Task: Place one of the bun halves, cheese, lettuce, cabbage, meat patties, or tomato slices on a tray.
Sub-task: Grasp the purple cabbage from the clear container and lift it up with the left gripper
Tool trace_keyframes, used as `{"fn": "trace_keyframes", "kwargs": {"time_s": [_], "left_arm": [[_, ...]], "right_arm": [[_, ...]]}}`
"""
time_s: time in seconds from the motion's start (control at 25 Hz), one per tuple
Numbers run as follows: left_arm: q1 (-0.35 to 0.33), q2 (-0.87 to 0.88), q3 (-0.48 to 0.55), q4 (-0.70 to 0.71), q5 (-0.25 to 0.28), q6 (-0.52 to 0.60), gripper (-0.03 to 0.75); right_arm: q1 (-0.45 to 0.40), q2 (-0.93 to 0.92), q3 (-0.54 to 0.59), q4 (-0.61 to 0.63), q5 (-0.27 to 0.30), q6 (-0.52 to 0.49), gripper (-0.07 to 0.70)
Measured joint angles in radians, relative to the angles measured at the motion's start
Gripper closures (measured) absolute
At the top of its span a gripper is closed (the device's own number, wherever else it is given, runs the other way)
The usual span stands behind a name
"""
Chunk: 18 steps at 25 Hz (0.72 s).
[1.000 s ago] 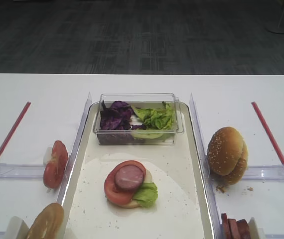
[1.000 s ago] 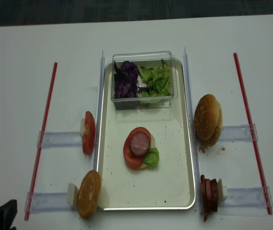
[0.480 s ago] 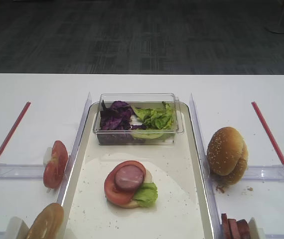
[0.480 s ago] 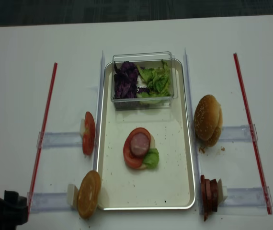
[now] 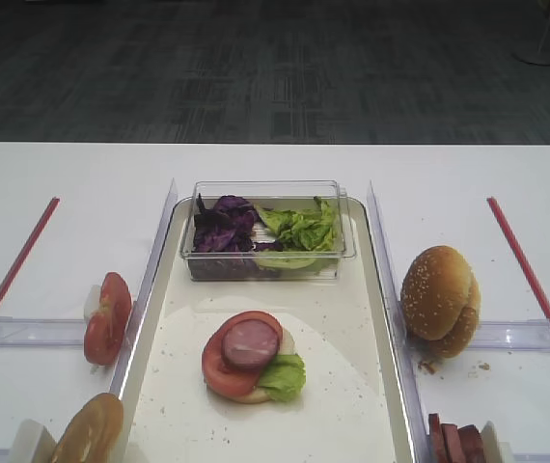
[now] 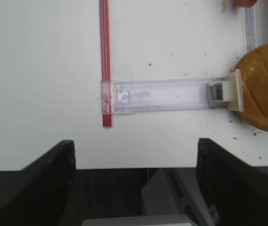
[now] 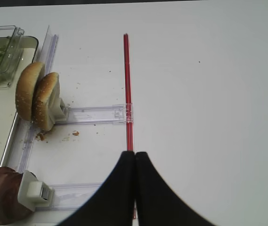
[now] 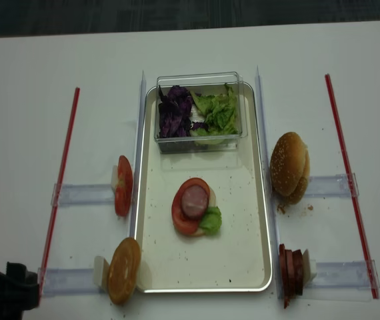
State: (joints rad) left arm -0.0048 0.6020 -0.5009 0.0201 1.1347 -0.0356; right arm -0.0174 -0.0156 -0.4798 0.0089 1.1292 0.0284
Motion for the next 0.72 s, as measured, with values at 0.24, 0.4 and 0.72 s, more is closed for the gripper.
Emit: {"fn": "trace_keyframes", "kwargs": {"time_s": [0.24,0.4,0.72], "left_arm": [[0.000,0.000,0.000,0.000,0.006,0.000,0.223],[0.000,0.000,-0.001,0.000,0.016,0.000,0.223],[0.000,0.021,-0.001,0.000,0.030,0.000,0.223]], "right_arm": [[0.000,0.000,0.000,0.000,0.000,0.000,0.267],[0.000,0.000,0.000,0.000,0.000,0.000,0.267],[0.000,0.000,0.000,0.000,0.000,0.000,0.267]]}}
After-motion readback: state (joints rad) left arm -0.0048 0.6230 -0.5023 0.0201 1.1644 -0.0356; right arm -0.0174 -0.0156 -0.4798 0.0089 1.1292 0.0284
